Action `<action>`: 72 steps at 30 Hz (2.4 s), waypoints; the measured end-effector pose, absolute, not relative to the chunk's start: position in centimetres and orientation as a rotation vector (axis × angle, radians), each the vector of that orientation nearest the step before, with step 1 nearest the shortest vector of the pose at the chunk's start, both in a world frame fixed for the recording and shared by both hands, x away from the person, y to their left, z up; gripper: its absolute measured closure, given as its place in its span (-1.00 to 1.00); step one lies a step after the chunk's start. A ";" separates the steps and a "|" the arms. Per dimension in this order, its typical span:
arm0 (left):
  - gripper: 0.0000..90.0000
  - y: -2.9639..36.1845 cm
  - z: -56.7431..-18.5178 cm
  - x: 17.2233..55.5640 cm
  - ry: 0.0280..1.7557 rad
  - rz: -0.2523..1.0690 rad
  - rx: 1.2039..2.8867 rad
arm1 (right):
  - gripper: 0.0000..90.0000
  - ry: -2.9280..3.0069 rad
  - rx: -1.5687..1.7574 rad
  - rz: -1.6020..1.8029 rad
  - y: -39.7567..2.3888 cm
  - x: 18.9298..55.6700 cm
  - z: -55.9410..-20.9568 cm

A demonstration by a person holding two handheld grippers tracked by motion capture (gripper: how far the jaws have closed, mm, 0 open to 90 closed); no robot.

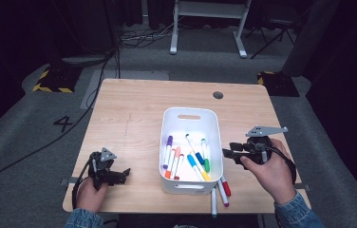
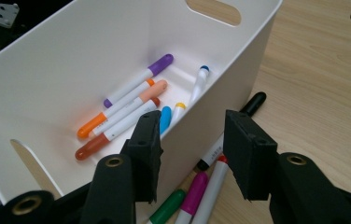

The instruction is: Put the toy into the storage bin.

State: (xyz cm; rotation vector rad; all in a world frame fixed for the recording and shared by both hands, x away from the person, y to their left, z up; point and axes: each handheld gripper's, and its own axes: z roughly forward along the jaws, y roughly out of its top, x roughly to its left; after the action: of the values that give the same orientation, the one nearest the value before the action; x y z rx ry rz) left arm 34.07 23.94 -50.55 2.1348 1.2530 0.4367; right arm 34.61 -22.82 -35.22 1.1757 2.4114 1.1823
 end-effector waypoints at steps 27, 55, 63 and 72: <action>-1.00 23.9 -50.6 34.1 1.252 0.435 2.135 | 0.28 2.548 1.358 0.947 -23.7 36.4 -44.1; -1.00 23.9 -50.6 34.1 1.253 0.432 2.135 | 0.70 2.615 1.424 0.735 -24.3 36.8 -47.1; -1.00 23.9 -50.6 34.1 1.252 0.436 2.134 | 0.71 2.589 1.460 0.725 -24.4 36.7 -47.0; -1.00 23.9 -50.6 34.1 1.252 0.436 2.135 | 0.71 2.595 1.481 0.745 -24.4 36.8 -46.9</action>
State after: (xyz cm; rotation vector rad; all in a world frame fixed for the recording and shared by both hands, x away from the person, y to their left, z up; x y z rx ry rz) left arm 34.07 23.93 -50.55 2.1346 1.2521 0.4355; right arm 36.75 -24.42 -46.91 1.4807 2.5952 0.7452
